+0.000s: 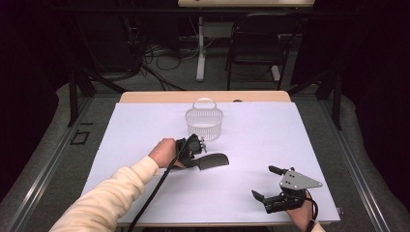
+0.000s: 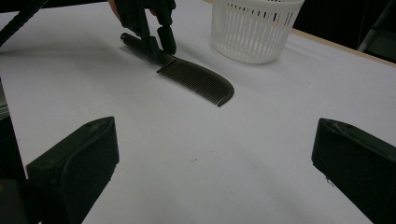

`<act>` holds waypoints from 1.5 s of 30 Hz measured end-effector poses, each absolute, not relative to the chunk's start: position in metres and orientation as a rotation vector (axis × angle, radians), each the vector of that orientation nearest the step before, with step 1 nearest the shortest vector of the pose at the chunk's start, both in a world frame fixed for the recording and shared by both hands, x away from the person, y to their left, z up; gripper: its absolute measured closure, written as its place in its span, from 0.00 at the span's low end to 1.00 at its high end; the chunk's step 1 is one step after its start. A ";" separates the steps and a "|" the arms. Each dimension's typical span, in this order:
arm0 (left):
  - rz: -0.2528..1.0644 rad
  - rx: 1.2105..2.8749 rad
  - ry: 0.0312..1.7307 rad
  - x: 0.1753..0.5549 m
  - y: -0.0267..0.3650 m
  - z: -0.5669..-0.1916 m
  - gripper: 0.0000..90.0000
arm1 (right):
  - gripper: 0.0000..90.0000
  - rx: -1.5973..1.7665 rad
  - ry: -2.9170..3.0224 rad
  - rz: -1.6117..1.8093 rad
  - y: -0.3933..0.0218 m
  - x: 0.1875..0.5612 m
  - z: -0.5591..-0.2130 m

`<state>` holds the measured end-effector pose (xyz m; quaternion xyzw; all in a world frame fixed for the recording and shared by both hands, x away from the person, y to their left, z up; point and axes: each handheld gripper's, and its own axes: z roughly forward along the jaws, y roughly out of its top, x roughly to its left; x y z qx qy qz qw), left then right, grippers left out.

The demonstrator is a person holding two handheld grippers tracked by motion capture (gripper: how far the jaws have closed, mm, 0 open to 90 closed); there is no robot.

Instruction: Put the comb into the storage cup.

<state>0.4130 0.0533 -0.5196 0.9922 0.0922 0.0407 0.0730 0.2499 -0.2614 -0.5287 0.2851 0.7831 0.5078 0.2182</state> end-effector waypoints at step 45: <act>0.101 2.788 0.358 0.404 0.077 -0.496 0.80 | 0.00 0.795 2.177 1.391 -0.260 0.250 -0.530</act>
